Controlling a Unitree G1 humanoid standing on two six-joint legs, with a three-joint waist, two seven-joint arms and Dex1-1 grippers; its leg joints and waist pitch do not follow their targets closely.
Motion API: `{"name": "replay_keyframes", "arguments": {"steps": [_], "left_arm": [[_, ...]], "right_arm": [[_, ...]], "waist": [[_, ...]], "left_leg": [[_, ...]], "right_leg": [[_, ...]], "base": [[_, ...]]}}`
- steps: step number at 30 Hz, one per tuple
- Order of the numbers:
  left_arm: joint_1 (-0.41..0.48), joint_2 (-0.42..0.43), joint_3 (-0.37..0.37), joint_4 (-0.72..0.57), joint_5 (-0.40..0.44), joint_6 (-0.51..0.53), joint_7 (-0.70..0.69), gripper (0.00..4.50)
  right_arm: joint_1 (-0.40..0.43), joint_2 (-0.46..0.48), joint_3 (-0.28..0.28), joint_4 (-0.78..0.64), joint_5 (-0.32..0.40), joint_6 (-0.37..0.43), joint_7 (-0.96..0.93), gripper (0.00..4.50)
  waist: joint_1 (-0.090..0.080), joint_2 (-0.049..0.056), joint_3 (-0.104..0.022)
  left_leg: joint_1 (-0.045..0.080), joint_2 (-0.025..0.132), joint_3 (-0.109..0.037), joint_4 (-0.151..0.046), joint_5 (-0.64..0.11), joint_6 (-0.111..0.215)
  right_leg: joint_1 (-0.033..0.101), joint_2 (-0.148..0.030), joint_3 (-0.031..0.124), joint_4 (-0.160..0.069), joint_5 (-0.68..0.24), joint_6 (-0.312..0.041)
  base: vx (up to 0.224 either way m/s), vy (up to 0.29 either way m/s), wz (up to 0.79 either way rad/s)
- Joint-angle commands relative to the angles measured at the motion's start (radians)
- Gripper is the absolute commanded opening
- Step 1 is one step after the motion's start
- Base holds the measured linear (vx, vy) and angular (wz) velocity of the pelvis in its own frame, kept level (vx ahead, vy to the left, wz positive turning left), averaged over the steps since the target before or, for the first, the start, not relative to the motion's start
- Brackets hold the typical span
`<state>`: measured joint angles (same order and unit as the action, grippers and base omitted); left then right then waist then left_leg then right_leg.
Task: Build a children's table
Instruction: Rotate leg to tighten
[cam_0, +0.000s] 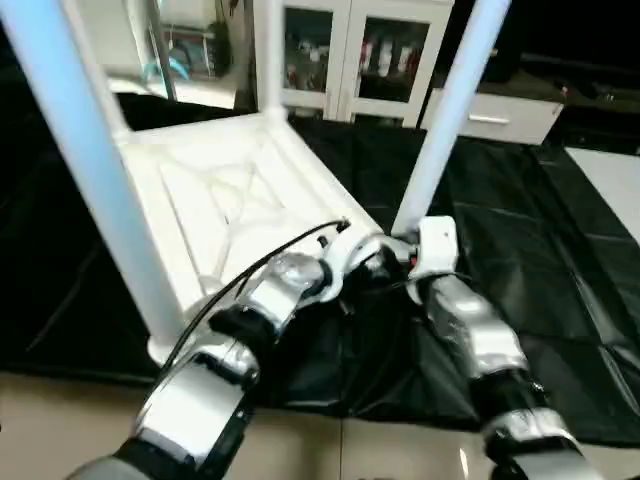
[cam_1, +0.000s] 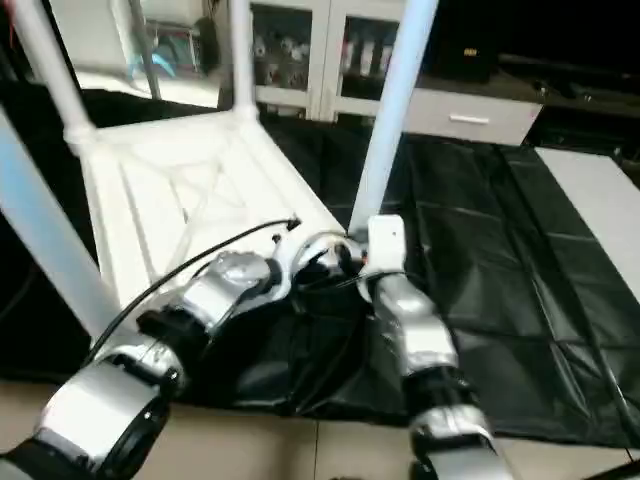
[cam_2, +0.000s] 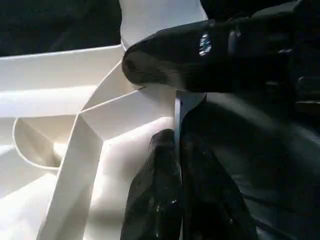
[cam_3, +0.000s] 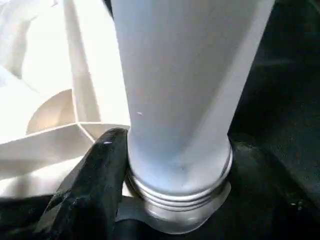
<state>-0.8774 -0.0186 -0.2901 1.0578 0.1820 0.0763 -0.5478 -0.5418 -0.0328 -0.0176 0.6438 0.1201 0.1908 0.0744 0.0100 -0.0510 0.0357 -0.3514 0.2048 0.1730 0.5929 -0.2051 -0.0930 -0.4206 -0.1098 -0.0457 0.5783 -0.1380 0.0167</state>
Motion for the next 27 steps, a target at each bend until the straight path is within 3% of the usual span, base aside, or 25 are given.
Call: {"name": "replay_keyframes", "arguments": {"steps": [1, 2, 3, 4, 5, 6, 8, 12, 14, 17, 19, 20, 21, 23, 27], "left_arm": [[-0.032, -0.007, 0.043, -0.011, -0.014, -0.066, 0.098, 0.00], [-0.028, 0.000, 0.040, -0.013, -0.013, -0.070, 0.086, 0.00], [-0.025, 0.007, 0.037, -0.015, -0.012, -0.074, 0.077, 0.00], [-0.021, 0.016, 0.036, -0.019, -0.011, -0.082, 0.066, 0.00], [-0.019, 0.023, 0.036, -0.022, -0.010, -0.088, 0.059, 0.00], [-0.004, 0.041, 0.032, -0.041, -0.009, -0.097, 0.029, 0.00], [0.005, 0.049, 0.026, -0.051, -0.010, -0.116, -0.001, 0.00], [0.078, 0.120, -0.011, -0.155, -0.035, -0.105, -0.245, 0.00], [0.121, 0.179, -0.053, -0.224, -0.047, -0.125, -0.404, 0.00], [0.169, 0.249, -0.099, -0.312, -0.088, -0.158, -0.589, 0.00], [0.197, 0.290, -0.123, -0.367, -0.116, -0.153, -0.690, 0.00], [0.206, 0.309, -0.133, -0.386, -0.123, -0.149, -0.730, 0.00], [0.206, 0.309, -0.133, -0.386, -0.123, -0.149, -0.730, 0.00], [0.223, 0.330, -0.138, -0.434, -0.139, -0.120, -0.800, 0.00], [0.241, 0.336, -0.146, -0.494, -0.161, -0.095, -0.866, 0.00]], "right_arm": [[0.019, 0.053, 0.056, 0.002, -0.010, -0.014, 0.071, 2.66], [0.027, 0.048, 0.059, -0.023, -0.004, -0.029, 0.100, 2.66], [0.034, 0.042, 0.062, -0.043, 0.002, -0.043, 0.126, 3.22], [0.043, 0.030, 0.062, -0.064, 0.000, -0.057, 0.131, 3.36], [0.048, 0.022, 0.062, -0.077, -0.002, -0.066, 0.131, 3.36], [0.066, -0.002, 0.063, -0.116, 0.004, -0.058, 0.153, 3.42], [0.075, -0.016, 0.062, -0.134, 0.005, -0.057, 0.158, 3.80], [0.123, -0.126, 0.061, -0.259, 0.029, 0.003, 0.281, 4.14], [0.151, -0.209, 0.090, -0.337, 0.077, 0.073, 0.454, 4.23], [0.188, -0.300, 0.124, -0.424, 0.115, 0.092, 0.628, 4.43], [0.212, -0.358, 0.146, -0.472, 0.140, 0.098, 0.730, 4.43], [0.230, -0.403, 0.166, -0.500, 0.152, 0.095, 0.804, 4.43], [0.230, -0.403, 0.166, -0.500, 0.152, 0.095, 0.804, 4.43], [0.271, -0.512, 0.217, -0.542, 0.164, 0.085, 0.969, 4.43], [0.279, -0.555, 0.247, -0.542, 0.178, 0.103, 1.081, 4.43]], "waist": [[0.012, -0.007, -0.061], [0.015, -0.007, -0.065], [0.017, -0.010, -0.066], [0.025, -0.004, -0.067], [0.030, -0.007, -0.068], [0.029, -0.009, -0.069], [0.028, -0.007, -0.069], [0.038, -0.018, -0.060], [0.041, -0.017, -0.056], [0.054, -0.009, -0.054], [0.054, -0.003, -0.052], [0.059, -0.002, -0.053], [0.061, -0.003, -0.052], [0.075, -0.009, -0.053], [0.072, -0.014, -0.053]], "left_leg": [[-0.008, 0.002, 0.009, -0.076, -0.213, 0.052], [-0.009, 0.002, 0.009, -0.072, -0.167, 0.071], [-0.010, 0.002, 0.012, -0.071, -0.145, 0.083], [-0.007, 0.003, 0.013, -0.069, -0.106, 0.102], [-0.007, 0.002, 0.015, -0.066, -0.075, 0.119], [-0.015, 0.001, 0.013, -0.066, -0.060, 0.130], [-0.015, 0.004, 0.013, -0.066, -0.060, 0.137], [-0.006, 0.011, 0.018, -0.069, -0.127, 0.128], [-0.004, 0.014, 0.018, -0.072, -0.155, 0.118], [0.000, 0.019, 0.017, -0.075, -0.190, 0.102], [0.003, 0.020, 0.018, -0.078, -0.214, 0.085], [0.010, 0.022, 0.020, -0.077, -0.224, 0.075], [0.009, 0.023, 0.020, -0.077, -0.224, 0.073], [0.010, 0.025, 0.024, -0.076, -0.220, 0.077], [-0.001, 0.023, 0.025, -0.076, -0.220, 0.078]], "right_leg": [[0.050, -0.016, 0.014, -0.060, -0.238, -0.201], [0.055, -0.015, 0.015, -0.050, -0.174, -0.218], [0.056, -0.015, 0.016, -0.048, -0.144, -0.225], [0.057, -0.015, 0.017, -0.041, -0.094, -0.241], [0.060, -0.014, 0.017, -0.036, -0.051, -0.253], [0.068, -0.015, 0.017, -0.032, -0.035, -0.252], [0.065, -0.019, 0.019, -0.033, -0.045, -0.257], [0.057, -0.015, 0.022, -0.043, -0.153, -0.256], [0.053, -0.014, 0.024, -0.046, -0.187, -0.245], [0.049, -0.015, 0.028, -0.043, -0.188, -0.239], [0.044, -0.013, 0.028, -0.044, -0.195, -0.241], [0.041, -0.011, 0.027, -0.043, -0.180, -0.247], [0.041, -0.011, 0.027, -0.041, -0.169, -0.249], [0.043, -0.013, 0.026, -0.037, -0.153, -0.249], [0.046, -0.020, 0.027, -0.038, -0.181, -0.243]], "base": [[0.060, -0.007, 0.03], [0.060, -0.007, 0.03], [0.056, -0.007, 0.01], [0.000, 0.000, 0.00], [0.000, 0.000, 0.00], [0.000, 0.000, 0.00], [0.000, 0.000, 0.00], [0.000, 0.000, 0.00], [0.000, 0.000, 0.00], [0.000, 0.000, 0.00], [0.000, 0.000, 0.00], [0.000, 0.000, 0.00], [0.000, 0.000, 0.00], [0.000, 0.000, 0.00], [0.000, 0.000, 0.00]]}}
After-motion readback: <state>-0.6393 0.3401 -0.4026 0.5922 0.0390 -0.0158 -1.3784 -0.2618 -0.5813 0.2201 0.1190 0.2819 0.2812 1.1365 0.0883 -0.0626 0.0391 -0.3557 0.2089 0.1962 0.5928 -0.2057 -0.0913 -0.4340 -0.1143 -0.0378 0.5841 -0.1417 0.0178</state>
